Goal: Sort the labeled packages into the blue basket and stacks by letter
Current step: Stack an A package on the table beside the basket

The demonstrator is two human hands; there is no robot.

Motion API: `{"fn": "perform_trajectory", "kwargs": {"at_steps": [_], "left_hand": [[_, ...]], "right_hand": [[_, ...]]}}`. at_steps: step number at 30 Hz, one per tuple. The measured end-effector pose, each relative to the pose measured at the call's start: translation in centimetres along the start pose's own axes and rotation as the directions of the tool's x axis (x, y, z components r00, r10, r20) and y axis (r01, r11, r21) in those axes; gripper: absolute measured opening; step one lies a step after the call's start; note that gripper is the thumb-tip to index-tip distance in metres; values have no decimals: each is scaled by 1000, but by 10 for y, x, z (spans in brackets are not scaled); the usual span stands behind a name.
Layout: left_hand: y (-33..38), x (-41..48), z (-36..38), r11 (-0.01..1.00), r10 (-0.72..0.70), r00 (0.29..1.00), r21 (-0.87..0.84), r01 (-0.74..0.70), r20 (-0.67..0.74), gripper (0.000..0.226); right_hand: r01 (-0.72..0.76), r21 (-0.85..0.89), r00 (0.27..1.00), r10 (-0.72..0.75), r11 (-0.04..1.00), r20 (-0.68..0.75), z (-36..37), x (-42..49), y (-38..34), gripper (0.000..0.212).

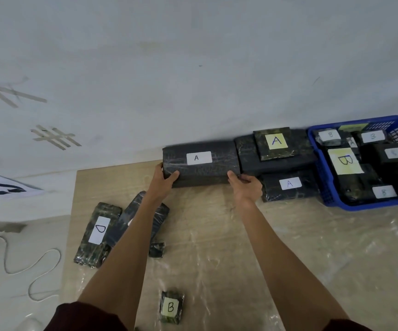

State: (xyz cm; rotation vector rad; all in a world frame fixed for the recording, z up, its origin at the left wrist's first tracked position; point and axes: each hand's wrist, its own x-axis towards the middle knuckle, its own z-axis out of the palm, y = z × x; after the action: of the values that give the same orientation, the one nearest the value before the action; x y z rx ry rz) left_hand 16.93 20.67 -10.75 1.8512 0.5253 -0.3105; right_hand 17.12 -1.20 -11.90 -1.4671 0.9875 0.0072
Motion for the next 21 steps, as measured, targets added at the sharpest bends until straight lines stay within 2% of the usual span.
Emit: {"fn": "perform_trajectory", "kwargs": {"at_steps": [4, 7, 16, 19, 21], "left_hand": [[3, -1, 3, 1000, 8, 1000, 24, -8, -10, 54], [4, 0, 4, 999, 7, 1000, 44, -6, -11, 53], [6, 4, 3, 997, 2, 1000, 78, -3, 15, 52], [7, 2, -2, 991, 9, 999, 135, -15, 43, 51], [2, -3, -11, 977, 10, 999, 210, -20, 50, 59]], "right_hand": [[-79, 159, 997, 76, 984, 25, 2, -4, -4, 33], [-83, 190, 996, 77, 978, 36, 3, -4, -5, 33], [25, 12, 998, -26, 1000, 63, 3, 0, -3, 26], [5, -11, 996, -4, 1000, 92, 2, 0, 4, 23], [16, -53, 993, -10, 998, 116, 4, -7, 10, 20]]}}
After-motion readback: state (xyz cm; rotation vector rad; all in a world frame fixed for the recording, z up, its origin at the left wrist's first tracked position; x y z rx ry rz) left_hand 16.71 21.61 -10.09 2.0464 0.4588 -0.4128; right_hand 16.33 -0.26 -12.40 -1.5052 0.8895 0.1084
